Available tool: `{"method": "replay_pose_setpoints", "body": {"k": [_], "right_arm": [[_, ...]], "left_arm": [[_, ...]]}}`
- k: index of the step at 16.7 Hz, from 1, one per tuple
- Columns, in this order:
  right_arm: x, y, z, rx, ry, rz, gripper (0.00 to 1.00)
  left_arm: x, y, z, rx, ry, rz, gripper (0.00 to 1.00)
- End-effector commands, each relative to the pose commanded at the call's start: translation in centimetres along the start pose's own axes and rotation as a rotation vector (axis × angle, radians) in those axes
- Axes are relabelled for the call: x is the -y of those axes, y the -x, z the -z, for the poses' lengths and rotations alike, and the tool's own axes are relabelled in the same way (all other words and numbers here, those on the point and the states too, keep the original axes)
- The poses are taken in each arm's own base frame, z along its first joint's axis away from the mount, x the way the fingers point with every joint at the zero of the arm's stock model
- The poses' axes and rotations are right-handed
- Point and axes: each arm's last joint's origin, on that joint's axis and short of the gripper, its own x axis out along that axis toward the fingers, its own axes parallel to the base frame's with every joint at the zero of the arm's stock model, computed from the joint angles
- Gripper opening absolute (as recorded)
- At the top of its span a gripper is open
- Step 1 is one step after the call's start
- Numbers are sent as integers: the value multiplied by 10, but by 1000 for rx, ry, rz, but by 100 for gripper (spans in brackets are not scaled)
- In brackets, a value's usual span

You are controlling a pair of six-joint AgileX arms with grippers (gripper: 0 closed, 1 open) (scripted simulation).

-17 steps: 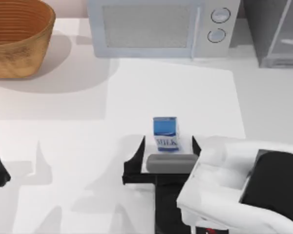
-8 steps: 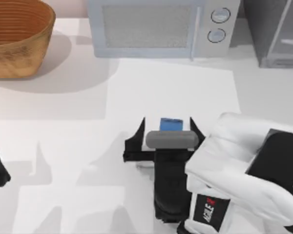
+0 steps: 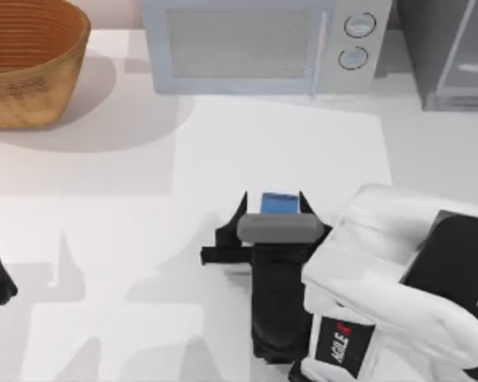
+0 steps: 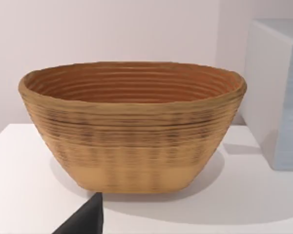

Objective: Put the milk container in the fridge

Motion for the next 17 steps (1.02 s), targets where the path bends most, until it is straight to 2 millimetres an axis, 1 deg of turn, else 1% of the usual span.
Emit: {"method": "replay_pose_setpoints", "body": {"k": [7, 8, 17], "right_arm": [[0, 0, 0, 0, 0, 0, 2], [0, 0, 0, 0, 0, 0, 0], [0, 1, -1, 0, 0, -2, 0]], "left_arm": [[0, 0, 0, 0, 0, 0, 100], [0, 0, 0, 0, 0, 0, 100], [0, 0, 0, 0, 0, 0, 100]]}}
